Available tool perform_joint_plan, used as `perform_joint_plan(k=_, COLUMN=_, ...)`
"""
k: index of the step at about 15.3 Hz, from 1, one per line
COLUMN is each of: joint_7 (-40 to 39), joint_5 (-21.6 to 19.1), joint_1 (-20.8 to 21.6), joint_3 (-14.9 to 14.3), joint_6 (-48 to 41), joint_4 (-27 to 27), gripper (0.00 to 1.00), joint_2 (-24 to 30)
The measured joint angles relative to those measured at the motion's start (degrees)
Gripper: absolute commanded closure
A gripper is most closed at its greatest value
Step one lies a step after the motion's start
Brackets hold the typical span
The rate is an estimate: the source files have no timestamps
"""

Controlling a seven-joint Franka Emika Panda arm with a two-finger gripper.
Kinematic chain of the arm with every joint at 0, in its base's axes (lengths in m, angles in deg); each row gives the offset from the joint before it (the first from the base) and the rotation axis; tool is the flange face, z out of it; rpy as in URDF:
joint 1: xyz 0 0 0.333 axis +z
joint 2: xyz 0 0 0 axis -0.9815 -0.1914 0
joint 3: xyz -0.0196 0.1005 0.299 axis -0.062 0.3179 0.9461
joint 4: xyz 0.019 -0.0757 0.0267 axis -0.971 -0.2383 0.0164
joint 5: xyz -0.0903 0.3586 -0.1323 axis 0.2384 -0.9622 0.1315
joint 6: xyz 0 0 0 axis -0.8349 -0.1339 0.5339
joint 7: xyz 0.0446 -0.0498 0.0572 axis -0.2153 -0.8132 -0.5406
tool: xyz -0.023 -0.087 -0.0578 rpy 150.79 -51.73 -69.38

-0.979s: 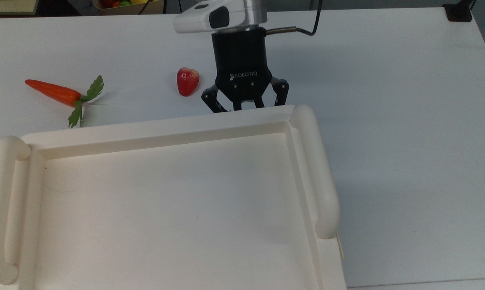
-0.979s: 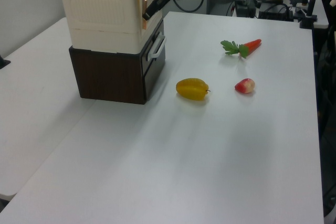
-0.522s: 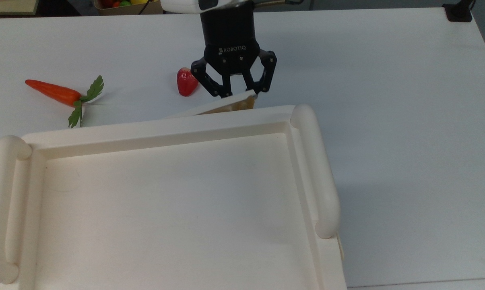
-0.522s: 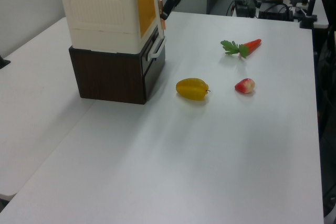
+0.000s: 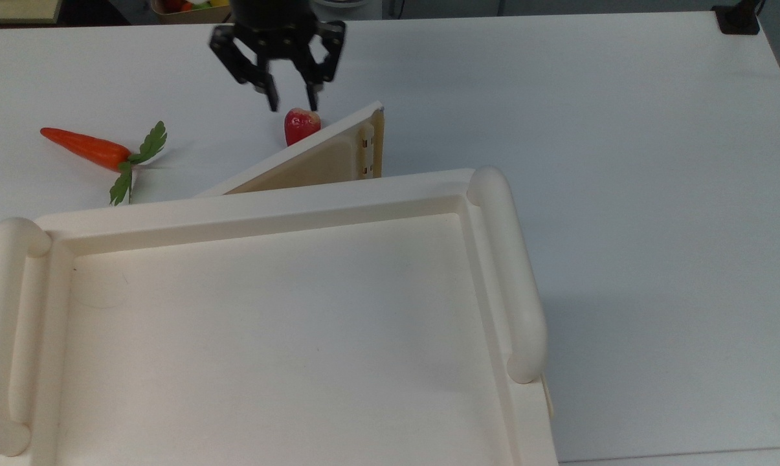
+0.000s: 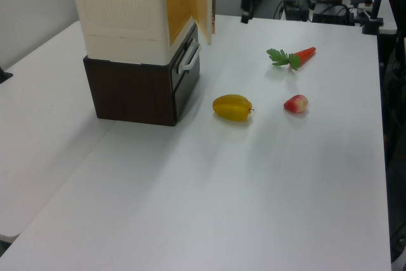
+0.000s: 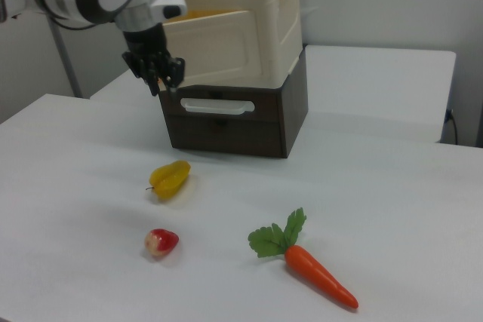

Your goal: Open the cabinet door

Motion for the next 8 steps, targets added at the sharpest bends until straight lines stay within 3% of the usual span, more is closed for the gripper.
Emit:
perform_joint_plan(k=4, joint_7=-0.6, joint_5=2.0, joint_1=-0.4, joint_3=-5.0, joint_6=-7.8, joint_4=-0.1, gripper=0.00, joint_2=1.1)
perform_joint_plan(k=8, joint_7=-0.7, joint_5=6.5, joint_1=-0.4, joint_3=-6.0, joint_6=-13.0, joint_4=-0.4, gripper=0.00, joint_2=1.7)
